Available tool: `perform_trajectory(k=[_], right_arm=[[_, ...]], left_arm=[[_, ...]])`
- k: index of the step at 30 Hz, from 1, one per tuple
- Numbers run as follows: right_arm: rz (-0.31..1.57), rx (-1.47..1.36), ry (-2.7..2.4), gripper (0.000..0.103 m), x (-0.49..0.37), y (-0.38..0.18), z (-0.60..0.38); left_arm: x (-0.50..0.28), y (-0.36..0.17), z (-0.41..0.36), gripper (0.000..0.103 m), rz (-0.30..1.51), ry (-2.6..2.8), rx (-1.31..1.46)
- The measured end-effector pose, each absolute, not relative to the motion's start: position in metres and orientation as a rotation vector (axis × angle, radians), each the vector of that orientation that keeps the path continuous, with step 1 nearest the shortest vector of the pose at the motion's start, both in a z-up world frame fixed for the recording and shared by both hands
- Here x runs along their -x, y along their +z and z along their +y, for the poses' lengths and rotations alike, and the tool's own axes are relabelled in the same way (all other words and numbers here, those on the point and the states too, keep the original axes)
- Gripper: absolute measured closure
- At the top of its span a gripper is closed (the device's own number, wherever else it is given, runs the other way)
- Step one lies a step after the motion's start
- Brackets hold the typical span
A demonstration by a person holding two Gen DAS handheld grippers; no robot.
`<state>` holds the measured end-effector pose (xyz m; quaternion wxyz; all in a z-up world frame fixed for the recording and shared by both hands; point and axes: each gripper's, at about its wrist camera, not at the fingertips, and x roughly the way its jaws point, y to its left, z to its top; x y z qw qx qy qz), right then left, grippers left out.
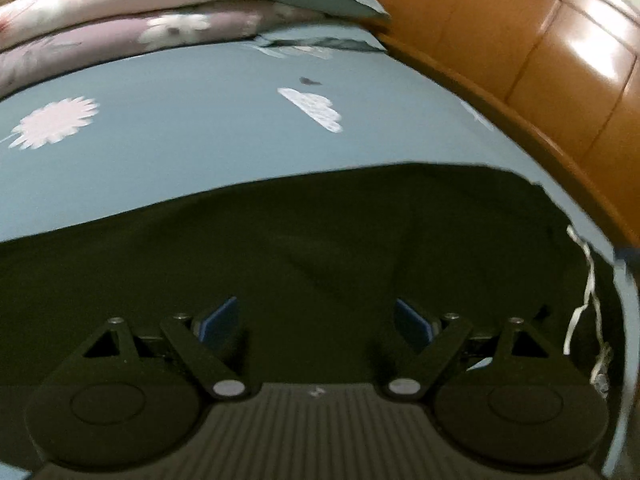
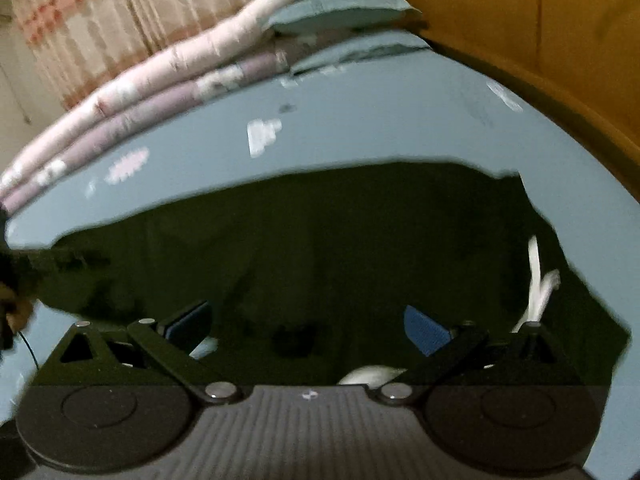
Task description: Fold clothes
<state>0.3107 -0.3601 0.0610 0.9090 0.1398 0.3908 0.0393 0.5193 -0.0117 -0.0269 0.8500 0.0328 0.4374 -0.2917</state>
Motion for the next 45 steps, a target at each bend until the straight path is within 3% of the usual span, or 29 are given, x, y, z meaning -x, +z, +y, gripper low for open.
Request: perform_trajectory(k=[11, 16, 23, 36, 45], right_arm=[[0.930, -0.402, 0.175, 0.000, -0.454, 0.007, -0.423], [1.006, -0.314, 0.040, 0.000, -0.489, -0.033, -0.440], [0.979, -0.264, 0.019, 0.000, -0.505, -0.034, -0.456], [0.994, -0.259, 0.318, 0.000, -0.406, 0.026, -0.396], [1.011, -0.073, 0.423, 0.000, -0.352, 0.002, -0.332]], left_arm=[[-0.518, -0.065, -0.035, 0.017, 1.000, -0.475, -0.139], [-0.515, -0.069, -0.045, 0.015, 0.998, -0.456, -0.164], [-0.518, -0.065, -0.030, 0.015, 1.009, -0.454, -0.145], [-0.510, -0.053, -0.024, 0.015, 0.978, -0.434, -0.159], [-0.473, -0.029, -0.068, 0.015, 0.994, -0.704, -0.015]])
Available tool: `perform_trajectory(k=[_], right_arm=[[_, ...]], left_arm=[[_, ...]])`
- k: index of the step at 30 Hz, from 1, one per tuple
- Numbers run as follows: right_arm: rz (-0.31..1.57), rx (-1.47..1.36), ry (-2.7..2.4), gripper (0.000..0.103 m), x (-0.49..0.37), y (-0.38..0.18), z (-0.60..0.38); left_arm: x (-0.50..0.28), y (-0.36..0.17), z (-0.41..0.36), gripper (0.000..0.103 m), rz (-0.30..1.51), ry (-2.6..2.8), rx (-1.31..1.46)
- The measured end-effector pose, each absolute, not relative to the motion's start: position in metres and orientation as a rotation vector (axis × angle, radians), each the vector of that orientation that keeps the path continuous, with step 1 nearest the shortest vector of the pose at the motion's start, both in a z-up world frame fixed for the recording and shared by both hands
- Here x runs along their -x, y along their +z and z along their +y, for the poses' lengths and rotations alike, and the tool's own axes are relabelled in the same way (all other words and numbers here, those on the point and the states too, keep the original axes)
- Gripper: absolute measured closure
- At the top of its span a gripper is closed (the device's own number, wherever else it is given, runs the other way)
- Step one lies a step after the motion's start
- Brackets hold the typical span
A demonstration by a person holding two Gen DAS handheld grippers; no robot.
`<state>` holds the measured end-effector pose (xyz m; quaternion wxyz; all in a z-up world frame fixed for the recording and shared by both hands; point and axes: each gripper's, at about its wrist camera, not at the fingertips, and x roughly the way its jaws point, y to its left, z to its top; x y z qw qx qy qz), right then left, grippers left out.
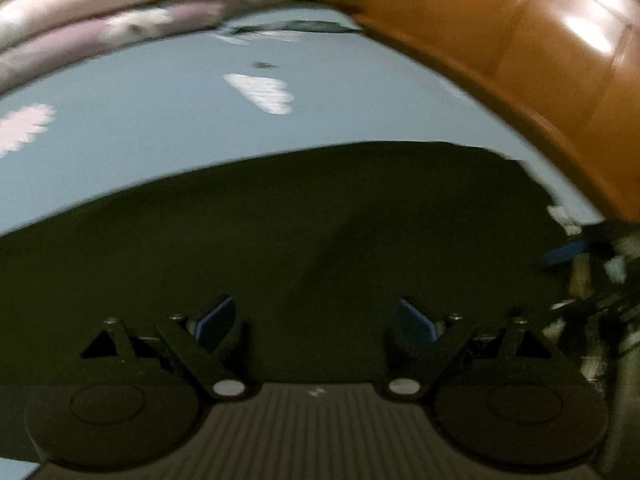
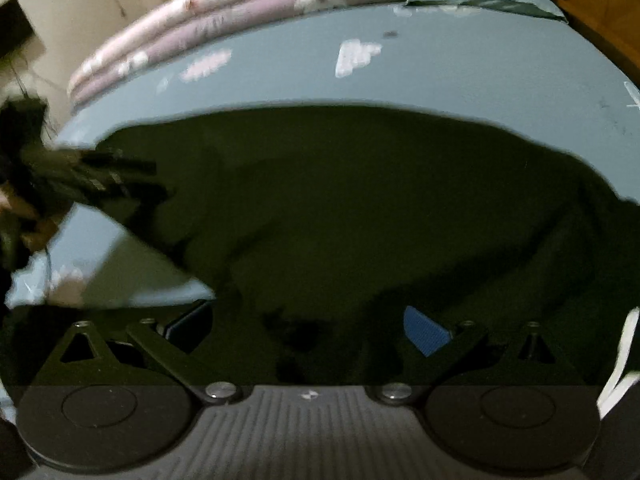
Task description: Fold clothes
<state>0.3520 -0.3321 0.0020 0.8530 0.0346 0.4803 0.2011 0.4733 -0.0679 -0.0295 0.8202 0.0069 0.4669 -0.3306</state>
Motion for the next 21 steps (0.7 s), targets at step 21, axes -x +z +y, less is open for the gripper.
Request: perform_trajectory(k=[21], right_arm=[[0.902, 0.182, 0.397, 0.000, -0.283, -0.012, -0.305]], left_arm=[[-0.444, -0.064, -0.159, 0.015, 1.088, -1.083, 0.176]])
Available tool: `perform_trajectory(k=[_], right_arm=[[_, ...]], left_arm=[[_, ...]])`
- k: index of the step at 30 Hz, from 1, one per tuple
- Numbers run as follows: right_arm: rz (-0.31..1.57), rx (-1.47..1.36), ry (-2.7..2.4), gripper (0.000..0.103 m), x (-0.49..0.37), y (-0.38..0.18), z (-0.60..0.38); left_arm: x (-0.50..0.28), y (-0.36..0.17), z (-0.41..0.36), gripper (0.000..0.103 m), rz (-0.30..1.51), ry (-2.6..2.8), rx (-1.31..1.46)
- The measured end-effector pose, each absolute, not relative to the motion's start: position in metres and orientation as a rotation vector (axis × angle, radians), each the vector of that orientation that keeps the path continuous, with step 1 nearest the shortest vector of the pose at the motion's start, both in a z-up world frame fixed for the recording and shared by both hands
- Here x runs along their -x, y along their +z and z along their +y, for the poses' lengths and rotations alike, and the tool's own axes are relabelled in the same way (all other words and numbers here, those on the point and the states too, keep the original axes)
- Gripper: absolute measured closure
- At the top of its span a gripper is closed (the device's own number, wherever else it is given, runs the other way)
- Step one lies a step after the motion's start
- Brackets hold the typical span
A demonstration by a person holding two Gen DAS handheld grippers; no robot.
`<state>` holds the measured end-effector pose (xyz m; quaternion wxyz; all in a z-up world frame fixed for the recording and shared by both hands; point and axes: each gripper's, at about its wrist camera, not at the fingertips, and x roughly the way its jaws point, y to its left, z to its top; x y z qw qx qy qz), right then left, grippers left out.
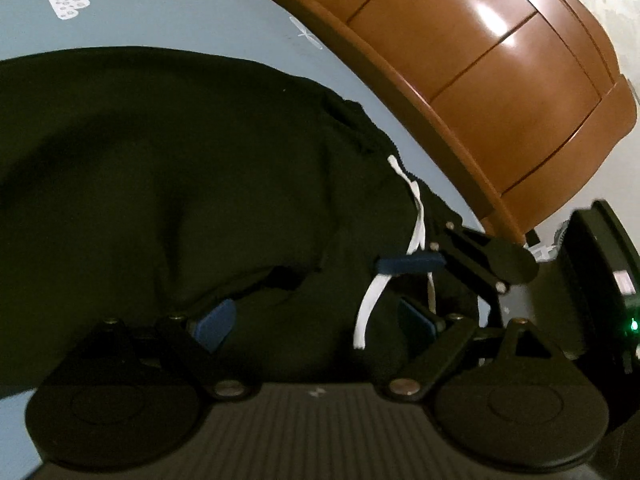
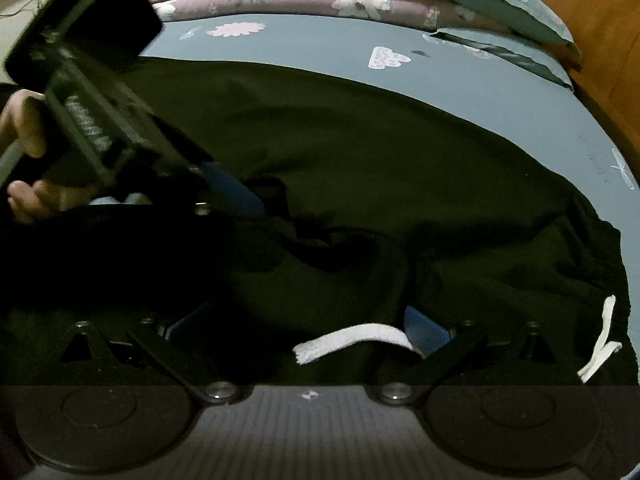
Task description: Fold clothes
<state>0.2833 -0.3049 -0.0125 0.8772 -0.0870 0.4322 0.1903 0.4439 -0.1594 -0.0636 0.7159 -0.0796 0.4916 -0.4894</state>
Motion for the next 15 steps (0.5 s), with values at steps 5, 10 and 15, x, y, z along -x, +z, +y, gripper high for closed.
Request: perform_trajectory(k=[5, 10, 15], right_arm=[[0.859, 0.200, 0.442, 0.000, -0.275, -0.012, -0.301], [0.814, 0.276, 0.529, 0.000, -0.281, -0.014, -0.279], [0.802, 0.348, 0.566, 0.000, -0.303, -0.032, -0.253]], left_arm=[[-0.451, -0.057, -0.162, 0.015, 1.023, -1.087, 0.227], [-0.460, -0.050, -0.160, 0.015, 0.989, -1.112, 0.278], [-0.466, -0.049, -0.157, 0.015, 0.987, -1.135, 0.312]])
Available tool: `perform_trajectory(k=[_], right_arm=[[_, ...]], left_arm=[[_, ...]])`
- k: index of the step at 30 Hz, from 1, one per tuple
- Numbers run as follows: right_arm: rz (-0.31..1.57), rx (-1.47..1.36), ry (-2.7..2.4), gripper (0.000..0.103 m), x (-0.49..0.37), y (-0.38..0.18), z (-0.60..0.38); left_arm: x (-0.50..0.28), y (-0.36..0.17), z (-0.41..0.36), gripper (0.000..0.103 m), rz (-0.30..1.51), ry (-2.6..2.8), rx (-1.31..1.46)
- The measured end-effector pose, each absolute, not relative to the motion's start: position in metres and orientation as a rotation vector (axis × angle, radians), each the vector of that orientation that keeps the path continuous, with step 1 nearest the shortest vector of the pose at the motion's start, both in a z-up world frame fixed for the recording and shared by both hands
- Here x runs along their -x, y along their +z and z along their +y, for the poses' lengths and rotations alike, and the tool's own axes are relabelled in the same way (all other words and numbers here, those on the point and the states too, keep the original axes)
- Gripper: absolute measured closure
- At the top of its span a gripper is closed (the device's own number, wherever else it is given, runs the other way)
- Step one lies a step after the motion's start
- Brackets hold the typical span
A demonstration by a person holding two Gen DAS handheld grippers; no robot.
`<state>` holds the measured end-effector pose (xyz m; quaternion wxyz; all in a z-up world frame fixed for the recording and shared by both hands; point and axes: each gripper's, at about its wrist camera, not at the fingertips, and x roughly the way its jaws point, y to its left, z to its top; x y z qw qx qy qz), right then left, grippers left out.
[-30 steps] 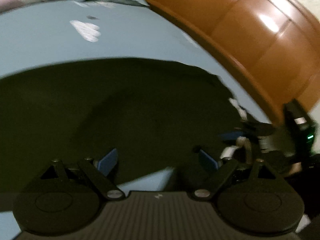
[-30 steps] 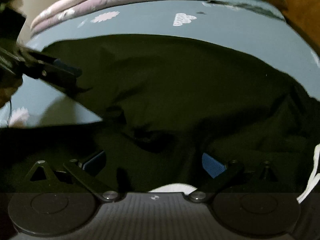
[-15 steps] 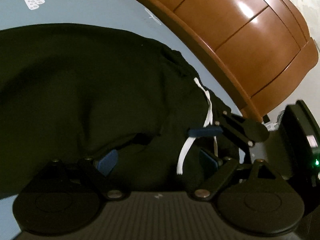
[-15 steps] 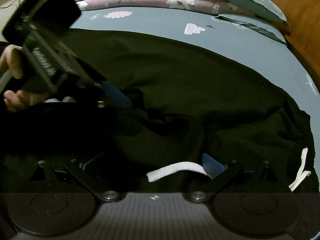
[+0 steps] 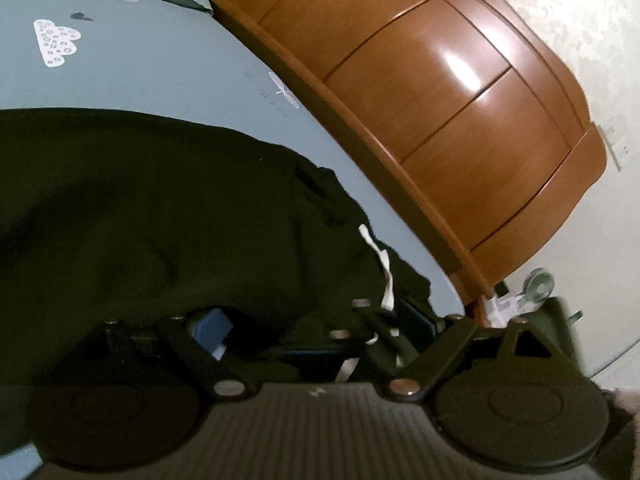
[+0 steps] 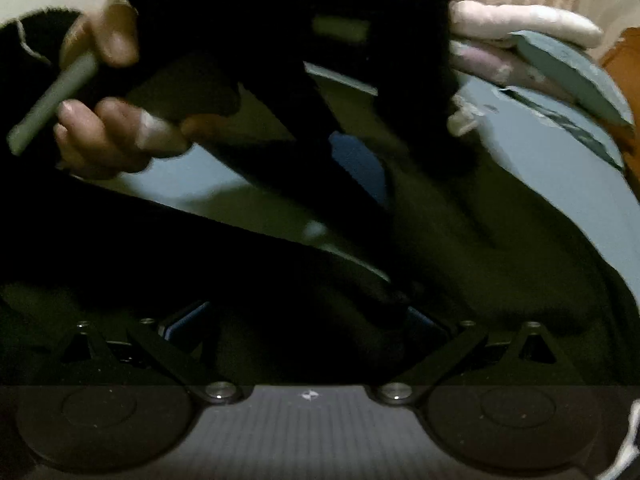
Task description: Fold clothes
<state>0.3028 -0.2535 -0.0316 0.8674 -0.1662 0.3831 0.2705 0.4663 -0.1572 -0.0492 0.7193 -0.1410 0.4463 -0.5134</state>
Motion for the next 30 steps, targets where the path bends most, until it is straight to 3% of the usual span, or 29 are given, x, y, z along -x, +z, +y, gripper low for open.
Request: perform_trajectory(k=[13, 17, 30], right_arm=[[0.782, 0.214, 0.539, 0.000, -0.292, -0.015, -0.269], [0.847, 0.111, 0.487, 0.000, -0.314, -0.033, -0.276], [0.857, 0.132, 0.403, 0.000, -0.273, 0.001, -0.319]], left_arm=[[-0.474, -0.048, -0.146, 0.015, 0.981, -1.202, 0.359], [-0.471, -0.050, -0.147, 0.015, 0.998, -1.219, 0.341], [-0.455, -0.077, -0.136, 0.015, 1.116, -1.180, 0.230]])
